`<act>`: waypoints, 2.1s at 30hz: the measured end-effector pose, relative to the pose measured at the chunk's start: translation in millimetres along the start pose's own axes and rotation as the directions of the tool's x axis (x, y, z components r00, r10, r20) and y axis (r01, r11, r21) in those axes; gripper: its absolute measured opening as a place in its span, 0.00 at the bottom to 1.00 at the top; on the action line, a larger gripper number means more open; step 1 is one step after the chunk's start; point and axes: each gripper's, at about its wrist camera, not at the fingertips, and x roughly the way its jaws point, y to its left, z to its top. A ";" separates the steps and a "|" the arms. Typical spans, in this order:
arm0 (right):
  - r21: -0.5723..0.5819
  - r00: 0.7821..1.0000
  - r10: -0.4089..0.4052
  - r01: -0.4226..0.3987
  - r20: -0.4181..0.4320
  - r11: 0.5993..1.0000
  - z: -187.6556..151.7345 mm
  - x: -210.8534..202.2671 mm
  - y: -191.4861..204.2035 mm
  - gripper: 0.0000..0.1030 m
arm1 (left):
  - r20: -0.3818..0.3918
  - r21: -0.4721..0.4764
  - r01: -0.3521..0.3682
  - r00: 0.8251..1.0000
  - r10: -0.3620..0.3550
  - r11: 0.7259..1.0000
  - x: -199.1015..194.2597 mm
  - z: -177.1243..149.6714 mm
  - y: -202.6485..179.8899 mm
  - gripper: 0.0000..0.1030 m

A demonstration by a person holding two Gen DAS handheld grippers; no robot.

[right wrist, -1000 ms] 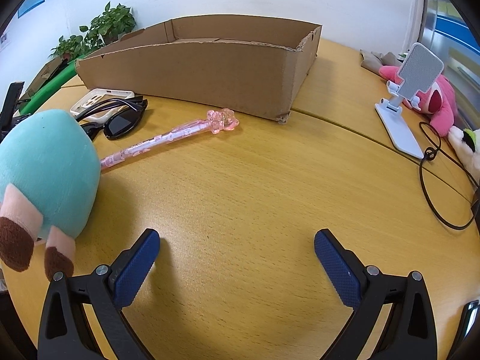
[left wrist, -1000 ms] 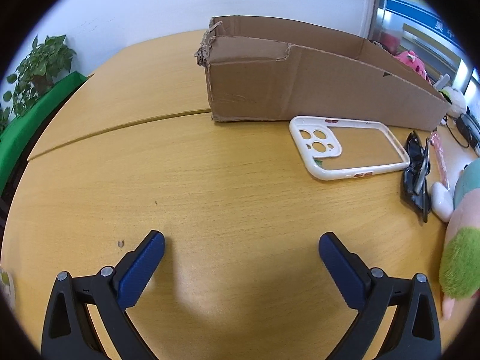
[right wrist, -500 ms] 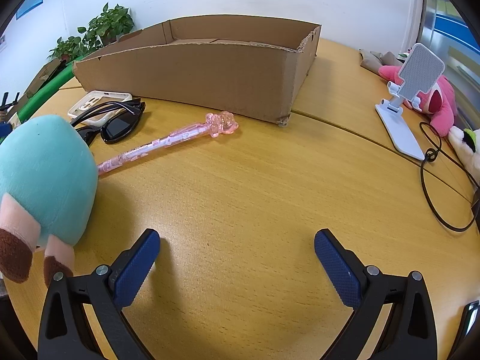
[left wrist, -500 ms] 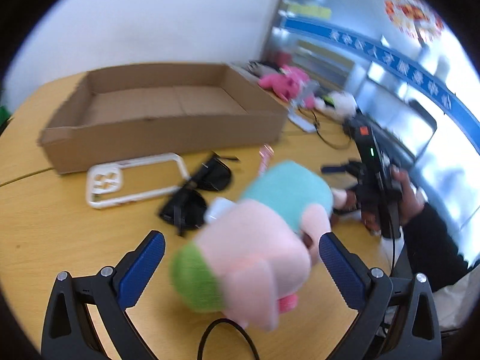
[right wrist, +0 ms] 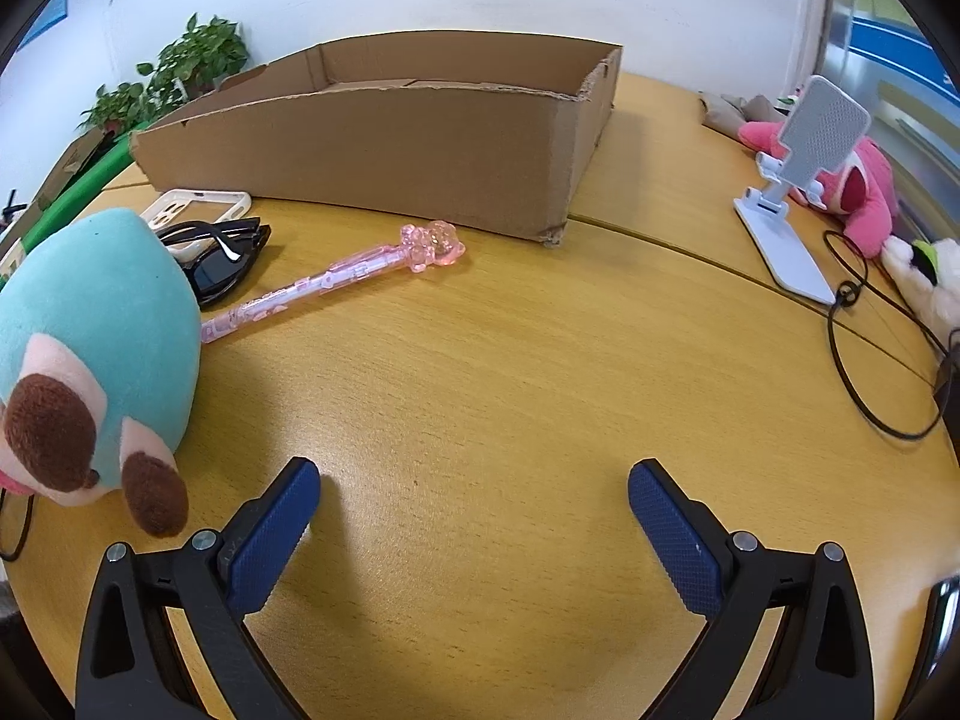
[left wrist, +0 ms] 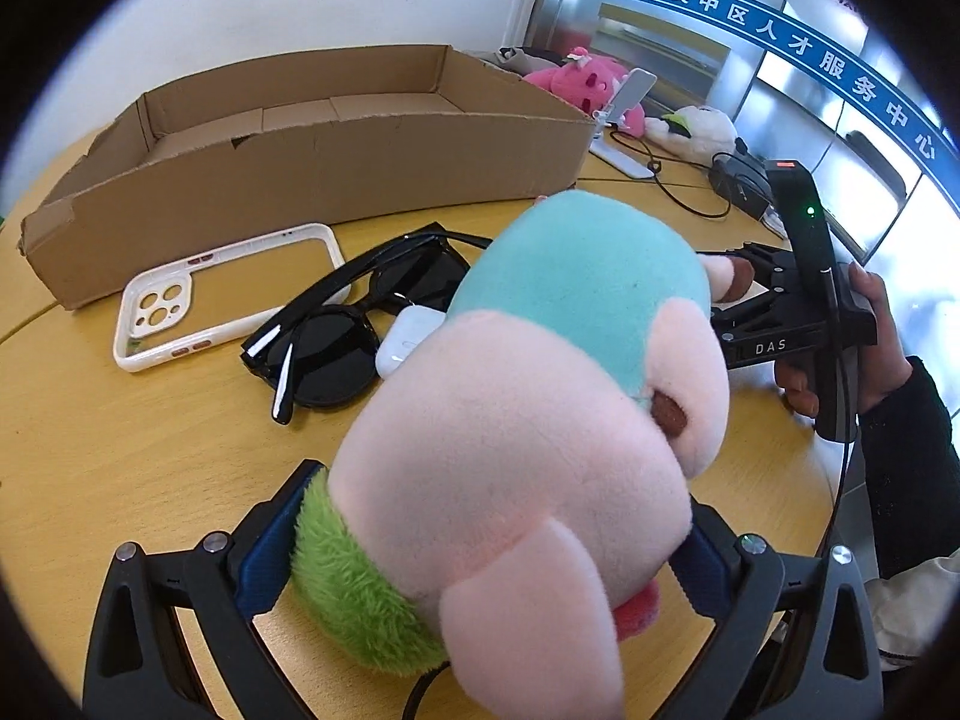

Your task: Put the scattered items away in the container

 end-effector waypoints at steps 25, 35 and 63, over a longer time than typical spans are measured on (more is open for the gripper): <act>0.241 0.878 0.464 -0.479 0.119 0.844 43.9 -7.4 66.3 0.98 | -0.005 -0.017 0.069 0.998 -0.069 0.997 -0.7 -11.3 17.9 0.90; 0.197 0.875 0.468 -0.485 0.127 0.852 38.9 -37.2 85.8 0.72 | 0.016 0.033 0.022 1.000 -0.022 0.999 -20.5 -14.6 12.0 0.89; -0.118 0.799 0.340 -0.327 0.496 0.938 197.2 -207.1 115.0 0.64 | 0.401 0.129 -0.146 0.912 0.083 0.981 -173.8 132.8 39.5 0.89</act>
